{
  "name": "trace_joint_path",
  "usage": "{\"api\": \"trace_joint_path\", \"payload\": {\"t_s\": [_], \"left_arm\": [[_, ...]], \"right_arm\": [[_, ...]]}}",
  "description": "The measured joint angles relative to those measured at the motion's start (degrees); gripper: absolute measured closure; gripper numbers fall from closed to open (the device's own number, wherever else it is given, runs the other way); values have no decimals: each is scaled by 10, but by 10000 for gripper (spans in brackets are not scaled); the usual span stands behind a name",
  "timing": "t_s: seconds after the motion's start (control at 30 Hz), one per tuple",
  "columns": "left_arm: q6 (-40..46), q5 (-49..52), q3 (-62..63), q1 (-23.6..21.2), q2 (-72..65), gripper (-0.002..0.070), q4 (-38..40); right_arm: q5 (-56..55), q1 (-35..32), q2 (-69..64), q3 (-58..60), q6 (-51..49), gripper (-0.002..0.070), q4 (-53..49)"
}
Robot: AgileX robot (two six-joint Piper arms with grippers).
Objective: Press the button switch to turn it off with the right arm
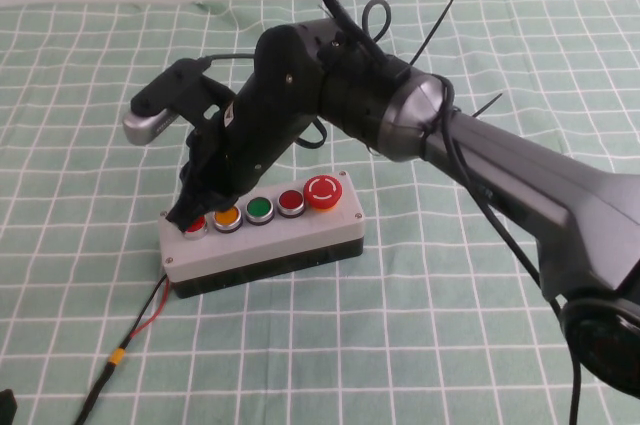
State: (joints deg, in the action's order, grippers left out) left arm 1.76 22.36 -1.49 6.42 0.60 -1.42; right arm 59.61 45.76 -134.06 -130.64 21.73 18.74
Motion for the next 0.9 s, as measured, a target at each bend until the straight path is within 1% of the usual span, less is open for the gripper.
{"api": "trace_joint_path", "payload": {"t_s": [0.17,0.37,0.5,0.7,0.8,0.9], "left_arm": [[0,0,0,0,0,678,0],[0,0,0,0,0,678,0],[0,0,0,0,0,678,0],[0,0,0,0,0,678,0],[0,0,0,0,0,678,0],[0,0,0,0,0,678,0]], "right_arm": [[1,0,27,0,0,692,-11],[9,0,90,-3,-1,692,-22],[35,0,143,-5,-2,692,-83],[97,-1,207,-5,-39,692,-201],[120,-13,234,-5,-45,692,-211],[126,-34,257,-5,-49,692,-196]]}}
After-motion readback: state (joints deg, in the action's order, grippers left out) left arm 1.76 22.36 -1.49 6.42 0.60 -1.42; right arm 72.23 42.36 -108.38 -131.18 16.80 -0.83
